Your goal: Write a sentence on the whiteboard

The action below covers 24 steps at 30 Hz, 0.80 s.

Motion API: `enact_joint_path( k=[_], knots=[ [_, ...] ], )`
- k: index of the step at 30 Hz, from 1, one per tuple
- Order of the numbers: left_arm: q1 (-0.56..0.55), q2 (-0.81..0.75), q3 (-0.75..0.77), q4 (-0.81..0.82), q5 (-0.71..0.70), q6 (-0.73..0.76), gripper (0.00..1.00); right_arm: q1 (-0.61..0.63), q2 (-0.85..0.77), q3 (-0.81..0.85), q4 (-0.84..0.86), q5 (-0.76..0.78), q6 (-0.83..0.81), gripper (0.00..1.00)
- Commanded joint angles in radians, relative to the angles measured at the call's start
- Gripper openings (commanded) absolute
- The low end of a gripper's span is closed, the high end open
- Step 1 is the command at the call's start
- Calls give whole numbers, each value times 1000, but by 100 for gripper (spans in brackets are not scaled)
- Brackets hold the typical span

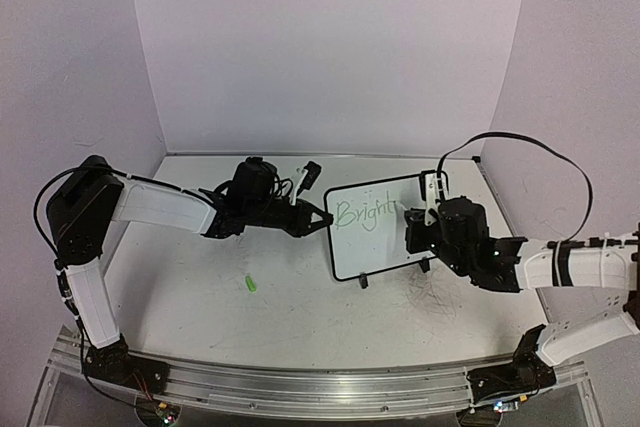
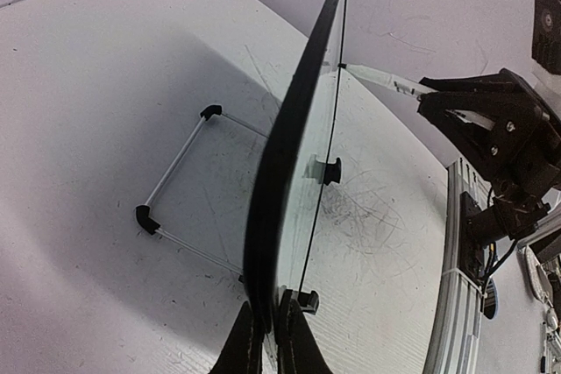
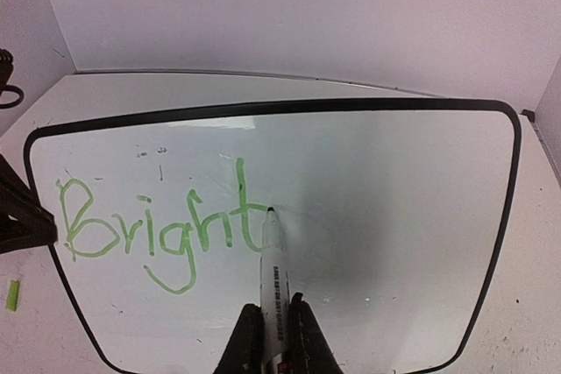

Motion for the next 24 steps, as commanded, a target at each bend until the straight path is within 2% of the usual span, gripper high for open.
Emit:
enact_joint_path(
  k=[1, 5, 8, 24],
  knots=[
    [-3, -31, 31, -45, -31, 46, 0, -10, -153, -68, 93, -35, -23, 0],
    [-3, -26, 35, -45, -26, 43, 0, -36, -54, -16, 25, -103, -53, 0],
    [-4, -29, 33, -45, -29, 44, 0, -36, -41, -21, 30, -140, -46, 0],
    [-4, -29, 33, -45, -28, 46, 0, -36, -6, -10, 9, -55, -13, 0]
  ],
)
